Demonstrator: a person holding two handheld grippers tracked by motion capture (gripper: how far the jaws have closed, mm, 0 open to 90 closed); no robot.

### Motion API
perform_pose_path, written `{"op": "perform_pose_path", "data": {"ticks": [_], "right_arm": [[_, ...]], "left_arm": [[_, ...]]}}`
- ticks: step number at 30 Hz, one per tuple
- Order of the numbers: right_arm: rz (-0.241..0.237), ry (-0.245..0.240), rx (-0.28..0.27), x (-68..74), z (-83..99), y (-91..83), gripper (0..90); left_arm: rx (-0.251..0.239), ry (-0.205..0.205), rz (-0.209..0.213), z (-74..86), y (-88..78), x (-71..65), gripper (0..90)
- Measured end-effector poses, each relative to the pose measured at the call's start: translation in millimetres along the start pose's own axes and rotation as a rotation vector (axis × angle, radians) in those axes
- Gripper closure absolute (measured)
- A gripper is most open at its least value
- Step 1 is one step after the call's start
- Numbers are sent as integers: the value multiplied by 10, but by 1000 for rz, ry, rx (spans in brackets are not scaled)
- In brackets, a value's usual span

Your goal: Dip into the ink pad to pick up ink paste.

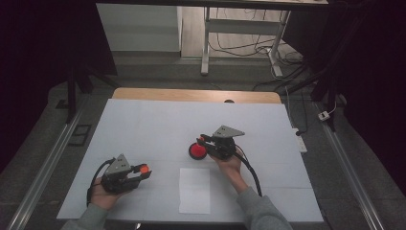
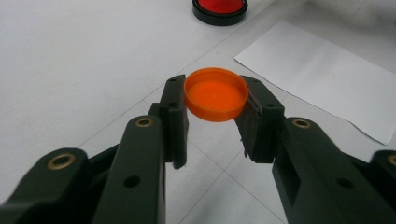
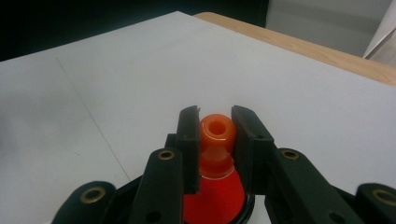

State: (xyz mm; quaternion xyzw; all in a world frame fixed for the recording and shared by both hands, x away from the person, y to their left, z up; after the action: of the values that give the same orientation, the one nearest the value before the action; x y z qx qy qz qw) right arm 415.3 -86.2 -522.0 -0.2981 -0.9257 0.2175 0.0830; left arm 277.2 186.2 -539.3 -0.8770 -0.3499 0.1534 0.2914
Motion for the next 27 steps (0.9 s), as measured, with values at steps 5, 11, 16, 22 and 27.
{"op": "perform_pose_path", "data": {"ticks": [5,11,16,22,27], "right_arm": [[2,-4,31,-8,60,61,722],[-4,-6,64,-4,129,133,722],[-6,-8,80,2,162,165,722],[-11,-5,96,-4,199,197,722],[-12,-9,111,-1,226,224,722]], "left_arm": [[0,-1,0,1,3,3,645],[0,-3,-1,5,2,8,645],[2,-1,0,7,2,7,645],[4,-2,1,10,6,11,645],[5,-2,2,11,6,13,645]]}}
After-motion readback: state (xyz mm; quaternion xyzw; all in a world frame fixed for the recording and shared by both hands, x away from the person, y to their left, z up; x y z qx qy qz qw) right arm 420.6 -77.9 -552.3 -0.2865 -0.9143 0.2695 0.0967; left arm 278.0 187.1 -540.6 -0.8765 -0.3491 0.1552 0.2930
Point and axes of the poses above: each handheld gripper's, and its own axes: y roughly forward along the jaws, z roughly out of its underside, x roughly to its left, the point moved 5 cm from there along y, roughly forward along the jaws, and after that the axes turned 2 degrees about x, right-handed, at the moved point
